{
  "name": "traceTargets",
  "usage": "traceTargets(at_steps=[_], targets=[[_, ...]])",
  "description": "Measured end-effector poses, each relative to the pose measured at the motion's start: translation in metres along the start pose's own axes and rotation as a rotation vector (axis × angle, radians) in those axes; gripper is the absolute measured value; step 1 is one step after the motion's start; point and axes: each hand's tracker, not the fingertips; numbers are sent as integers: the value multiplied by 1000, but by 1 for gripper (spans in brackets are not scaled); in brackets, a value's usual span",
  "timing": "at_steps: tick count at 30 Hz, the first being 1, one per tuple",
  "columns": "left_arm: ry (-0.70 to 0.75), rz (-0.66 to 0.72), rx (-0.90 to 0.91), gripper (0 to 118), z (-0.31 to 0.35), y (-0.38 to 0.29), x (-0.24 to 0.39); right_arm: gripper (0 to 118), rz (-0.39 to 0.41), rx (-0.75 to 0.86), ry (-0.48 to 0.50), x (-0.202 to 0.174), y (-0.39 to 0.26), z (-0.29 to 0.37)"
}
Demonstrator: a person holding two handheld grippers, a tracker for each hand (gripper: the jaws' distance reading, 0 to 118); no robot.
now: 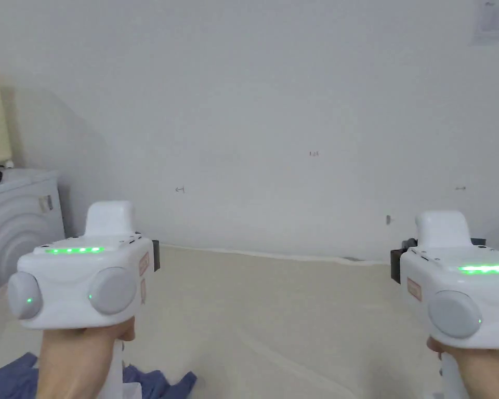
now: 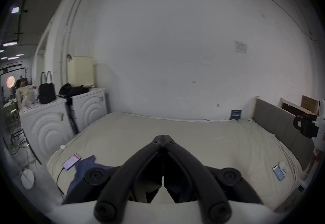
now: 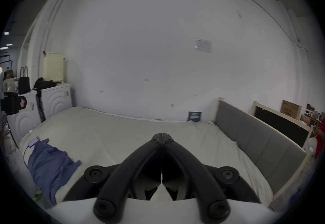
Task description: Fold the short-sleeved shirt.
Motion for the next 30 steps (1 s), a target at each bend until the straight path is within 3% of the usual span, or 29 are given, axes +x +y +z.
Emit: traceTargets(at_steps=[6,12,21,30], targets=[[178,24,-39,0,21,-5,-91,0,19,38,179,-101,13,-12],[274,3,-45,0,44,-10,-134,0,-17,40,268,-148,21,-22],[242,-8,-81,0,17,-26,-134,0,13,-3,263,-149,0,-37],[158,-6,-270,0,-33,-91,-121,0,16,-93,246,-136,-38,-49]])
